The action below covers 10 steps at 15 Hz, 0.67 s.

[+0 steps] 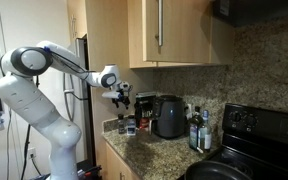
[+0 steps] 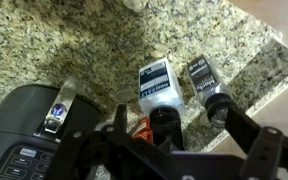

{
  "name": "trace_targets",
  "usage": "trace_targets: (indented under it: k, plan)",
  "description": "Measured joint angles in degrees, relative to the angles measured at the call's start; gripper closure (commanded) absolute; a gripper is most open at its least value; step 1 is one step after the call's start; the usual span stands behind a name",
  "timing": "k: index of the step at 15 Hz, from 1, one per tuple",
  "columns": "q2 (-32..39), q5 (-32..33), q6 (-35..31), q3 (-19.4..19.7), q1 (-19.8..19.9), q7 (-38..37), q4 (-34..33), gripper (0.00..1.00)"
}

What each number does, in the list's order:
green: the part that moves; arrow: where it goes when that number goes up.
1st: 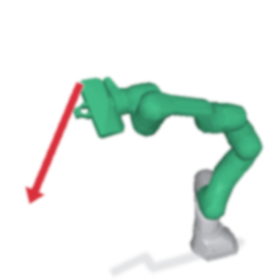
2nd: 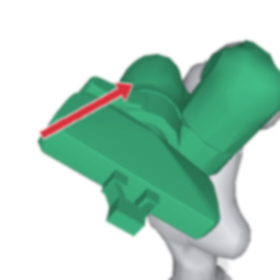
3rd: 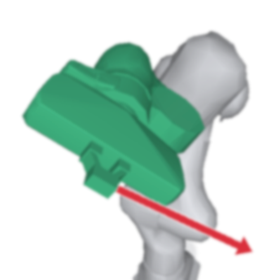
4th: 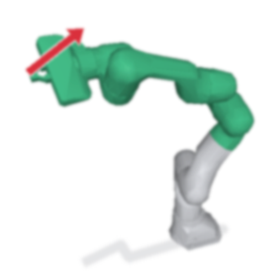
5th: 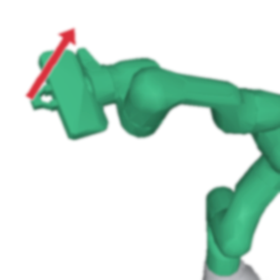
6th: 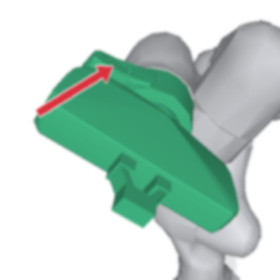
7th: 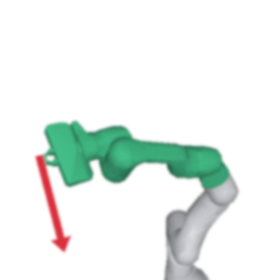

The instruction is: Pick up the bottle with white objects and put it in the open kitchen unit and close it

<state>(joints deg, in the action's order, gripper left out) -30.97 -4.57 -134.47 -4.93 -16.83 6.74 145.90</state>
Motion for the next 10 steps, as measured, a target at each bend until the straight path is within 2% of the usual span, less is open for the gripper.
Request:
trace_targets:
  k: [2, 7, 10]
  plan:
    - [3.6, -0.5, -0.2, -0.4, 0.0, -1.3, -3.1, 0.00]
    - [6.9, 0.0, -0.1, -0.7, 1.4, -2.9, -4.8, 0.00]
    - [12.6, -0.3, -0.7, -0.7, 2.3, -3.6, -8.5, 0.00]
